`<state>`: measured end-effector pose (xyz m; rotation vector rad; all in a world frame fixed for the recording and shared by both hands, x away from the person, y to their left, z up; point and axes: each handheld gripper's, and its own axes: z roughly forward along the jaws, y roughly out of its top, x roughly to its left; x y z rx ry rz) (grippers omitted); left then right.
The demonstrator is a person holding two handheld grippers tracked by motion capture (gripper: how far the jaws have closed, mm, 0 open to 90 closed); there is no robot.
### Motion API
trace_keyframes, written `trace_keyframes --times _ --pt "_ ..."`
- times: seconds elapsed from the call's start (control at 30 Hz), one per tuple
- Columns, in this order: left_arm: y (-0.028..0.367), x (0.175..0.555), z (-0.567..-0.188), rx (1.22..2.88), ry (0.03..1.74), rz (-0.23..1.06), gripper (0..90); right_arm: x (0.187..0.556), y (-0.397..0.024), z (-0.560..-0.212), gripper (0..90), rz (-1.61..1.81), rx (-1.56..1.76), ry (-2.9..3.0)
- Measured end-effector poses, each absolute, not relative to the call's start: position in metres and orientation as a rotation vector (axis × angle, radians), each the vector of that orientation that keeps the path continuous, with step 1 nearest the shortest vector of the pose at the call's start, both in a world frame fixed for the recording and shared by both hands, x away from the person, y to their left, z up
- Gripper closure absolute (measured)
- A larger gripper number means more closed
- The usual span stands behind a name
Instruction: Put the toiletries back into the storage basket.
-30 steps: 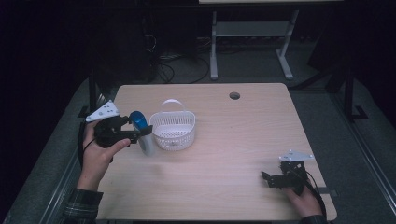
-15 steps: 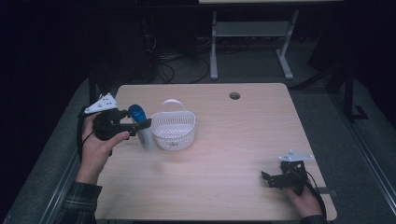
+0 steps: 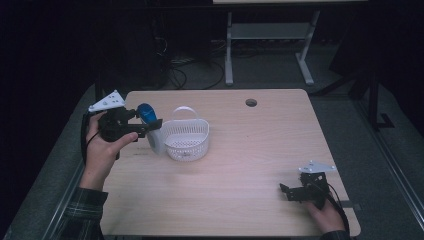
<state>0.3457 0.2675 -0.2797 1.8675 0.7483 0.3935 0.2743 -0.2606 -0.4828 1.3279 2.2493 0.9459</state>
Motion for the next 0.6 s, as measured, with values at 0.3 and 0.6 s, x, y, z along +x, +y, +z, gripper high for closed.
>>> trace_keyframes --times 0.3,0.6 --pt "0.26 0.353 -0.268 1.862 0.727 0.394 35.9 0.274 -0.261 -0.483 1.7 0.948 1.328 2.249" --pt "0.251 0.362 -0.267 1.854 0.719 0.391 35.9 0.274 -0.261 -0.483 1.7 0.945 1.327 2.251"
